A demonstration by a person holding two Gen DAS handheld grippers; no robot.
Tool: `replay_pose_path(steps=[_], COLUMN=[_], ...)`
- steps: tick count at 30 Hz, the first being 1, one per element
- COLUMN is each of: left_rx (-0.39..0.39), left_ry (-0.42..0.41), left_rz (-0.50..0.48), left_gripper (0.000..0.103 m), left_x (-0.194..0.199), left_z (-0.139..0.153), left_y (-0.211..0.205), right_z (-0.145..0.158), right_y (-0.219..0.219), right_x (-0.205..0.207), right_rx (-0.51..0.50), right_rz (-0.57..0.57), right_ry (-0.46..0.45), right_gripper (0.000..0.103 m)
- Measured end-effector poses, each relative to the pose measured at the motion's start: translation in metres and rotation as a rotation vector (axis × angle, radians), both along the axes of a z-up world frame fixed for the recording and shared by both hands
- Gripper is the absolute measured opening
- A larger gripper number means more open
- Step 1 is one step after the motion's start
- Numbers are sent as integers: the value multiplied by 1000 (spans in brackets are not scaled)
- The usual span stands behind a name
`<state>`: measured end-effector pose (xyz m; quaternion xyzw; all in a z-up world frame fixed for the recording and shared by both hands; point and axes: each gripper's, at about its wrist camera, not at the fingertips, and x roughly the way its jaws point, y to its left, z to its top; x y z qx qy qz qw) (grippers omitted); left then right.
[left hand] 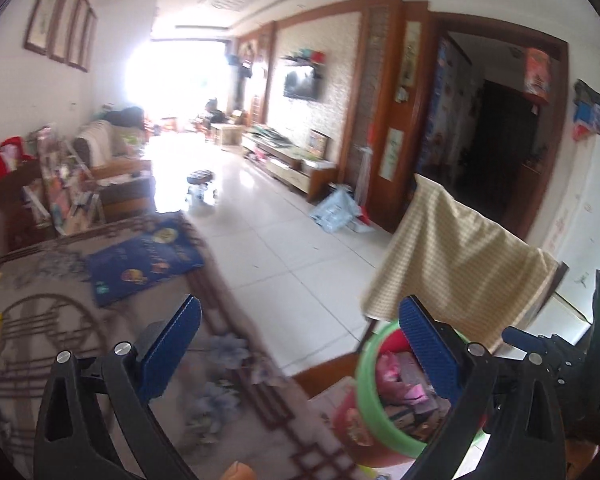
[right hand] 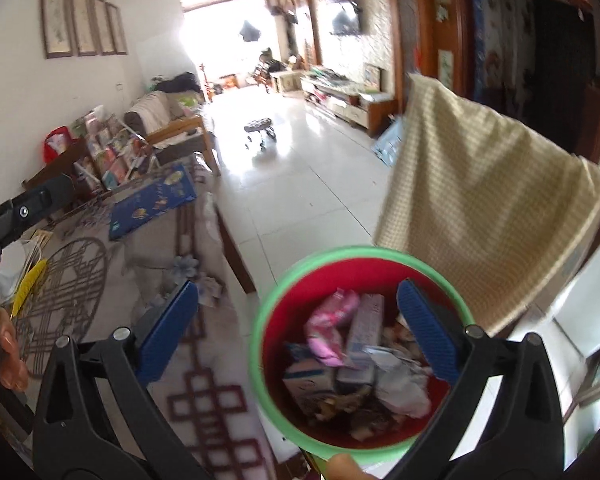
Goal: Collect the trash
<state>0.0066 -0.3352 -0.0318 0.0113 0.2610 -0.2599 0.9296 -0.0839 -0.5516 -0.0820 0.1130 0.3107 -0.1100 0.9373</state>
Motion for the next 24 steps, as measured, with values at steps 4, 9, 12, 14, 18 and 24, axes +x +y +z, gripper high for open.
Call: replay_pose_path(steps=[4,9,12,14,18,24], left_rx=[-10,-10,-28,-25,-52,-88], left_ry=[-63,-135,-147,-162,-203,-78], left_rz=[79,170,189,233,300,259], left_gripper=[95,95,95,95,95,95], left_x=[-5,-7,-7,-7,-9,5], left_z=[17,36,41,41,39,33], left_y=[54,111,144,164,207,246], right_z=[17,40,48,51,52,47], right_y=[44,99,127,146,192,236], right_x=[9,4,4,6,8,5], right_rx=[-49,-150,-130,-109,-151,-142], right_rz=[15,-49,-73,-58,-46,-92], right_ry=[-131,-311,-364,-360,-335,-291], right_gripper=[98,98,98,98,98,98])
